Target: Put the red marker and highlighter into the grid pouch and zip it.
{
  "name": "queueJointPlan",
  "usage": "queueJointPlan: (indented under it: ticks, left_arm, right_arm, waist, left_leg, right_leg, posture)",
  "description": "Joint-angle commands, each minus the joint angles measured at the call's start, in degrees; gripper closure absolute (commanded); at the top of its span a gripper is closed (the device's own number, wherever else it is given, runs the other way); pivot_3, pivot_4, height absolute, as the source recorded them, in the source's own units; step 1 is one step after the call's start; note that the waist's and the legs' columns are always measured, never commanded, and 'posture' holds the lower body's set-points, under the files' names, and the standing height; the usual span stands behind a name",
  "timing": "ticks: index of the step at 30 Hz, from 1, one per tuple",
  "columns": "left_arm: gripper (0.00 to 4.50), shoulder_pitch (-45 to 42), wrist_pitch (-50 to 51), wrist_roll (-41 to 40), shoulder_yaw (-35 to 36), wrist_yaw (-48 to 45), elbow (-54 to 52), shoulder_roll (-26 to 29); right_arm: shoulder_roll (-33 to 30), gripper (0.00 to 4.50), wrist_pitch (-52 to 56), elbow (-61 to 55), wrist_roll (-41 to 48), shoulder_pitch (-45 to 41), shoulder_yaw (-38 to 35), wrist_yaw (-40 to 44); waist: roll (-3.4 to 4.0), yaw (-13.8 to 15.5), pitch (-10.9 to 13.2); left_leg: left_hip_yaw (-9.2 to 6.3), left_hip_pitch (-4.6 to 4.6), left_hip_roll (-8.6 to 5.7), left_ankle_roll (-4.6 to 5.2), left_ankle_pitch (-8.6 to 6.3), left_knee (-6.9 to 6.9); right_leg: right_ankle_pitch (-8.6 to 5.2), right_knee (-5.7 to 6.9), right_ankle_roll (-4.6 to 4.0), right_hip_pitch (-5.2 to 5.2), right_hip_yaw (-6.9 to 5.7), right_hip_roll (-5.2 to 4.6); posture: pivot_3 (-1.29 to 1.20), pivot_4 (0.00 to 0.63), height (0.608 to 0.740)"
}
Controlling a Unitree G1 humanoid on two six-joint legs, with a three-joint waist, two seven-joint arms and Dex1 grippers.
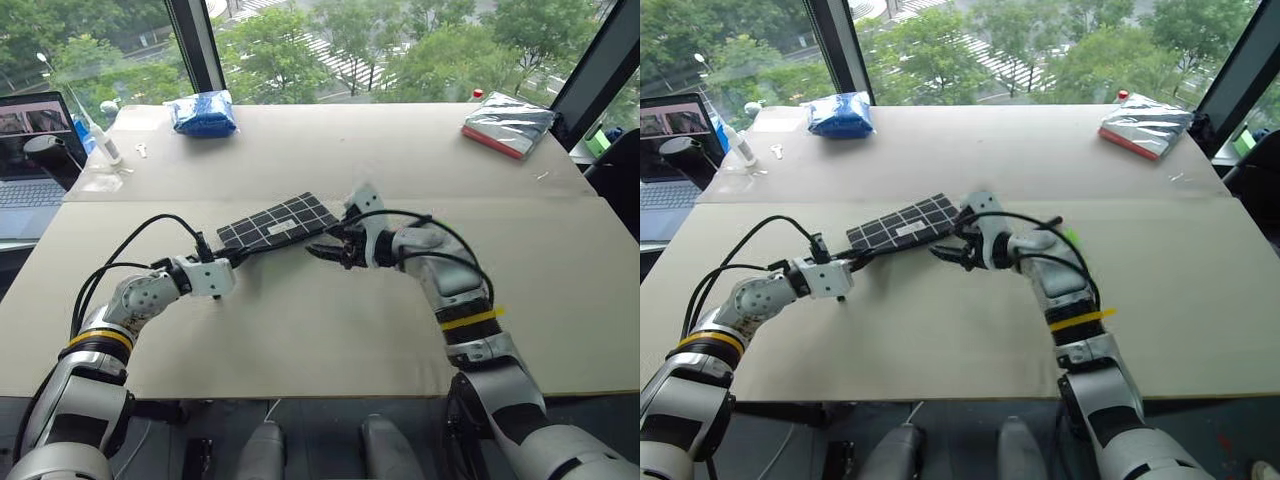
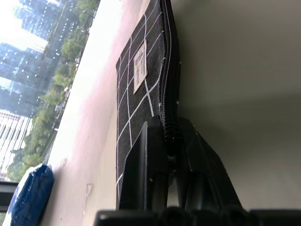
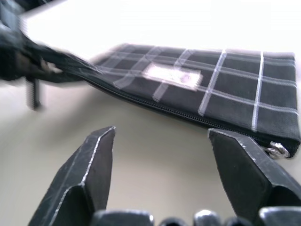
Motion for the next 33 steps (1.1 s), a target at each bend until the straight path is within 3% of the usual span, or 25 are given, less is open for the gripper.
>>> queueJointPlan:
  ticks: [1, 8, 13, 33]
  left_arm:
    - [4.50, 4.2, 8.9, -7.9, 5.5, -1.4, -9.1, -0.8]
    - [4.50, 12.5, 17.0, -9.4, 8.1, -2.2, -23.8, -1.0]
    - [4.50, 17.3, 21.6, -10.8, 8.2, -3.1, -33.9, -2.5]
    - [4.50, 22.0, 25.4, -8.8, 9.7, -0.7, -39.8, -5.1]
  right_arm:
    - [-5.3, 1.07, 1.5, -5.7, 0.5, 1.5, -2.1, -1.2]
    - [-5.5, 1.07, -2.9, -0.6, -5.4, 2.7, 2.3, -8.3]
    - [-0.9, 1.07, -5.9, 8.1, -8.0, -2.7, 3.2, -13.9]
    - [2.9, 1.07, -11.9, 22.5, -12.4, -7.0, 5.3, -16.5]
  waist:
    - [-0.01, 0.0, 0.0]
    - [-0.03, -1.2, 0.0]
    - [-0.03, -2.0, 0.0]
    - [-0.03, -2.3, 0.0]
  left_leg:
    - [0.00, 0.00, -0.01, 0.00, 0.00, 0.01]
    - [0.04, -0.23, 0.00, -0.03, 0.03, -0.06]
    - [0.07, -0.30, 0.00, -0.04, 0.06, -0.10]
    - [0.06, -0.31, -0.04, -0.05, 0.07, -0.10]
  right_leg:
    - [0.00, -0.02, 0.00, 0.00, 0.00, 0.00]
    - [0.01, 0.11, -0.02, -0.43, 0.06, 0.00]
    - [0.02, 0.19, -0.04, -0.58, 0.09, -0.01]
    - [0.03, 0.17, -0.05, -0.57, 0.07, -0.05]
  posture:
    - [0.00, 0.150, 0.740]
    - [0.00, 0.150, 0.740]
    - [0.00, 0.150, 0.740]
    - [0.00, 0.150, 0.740]
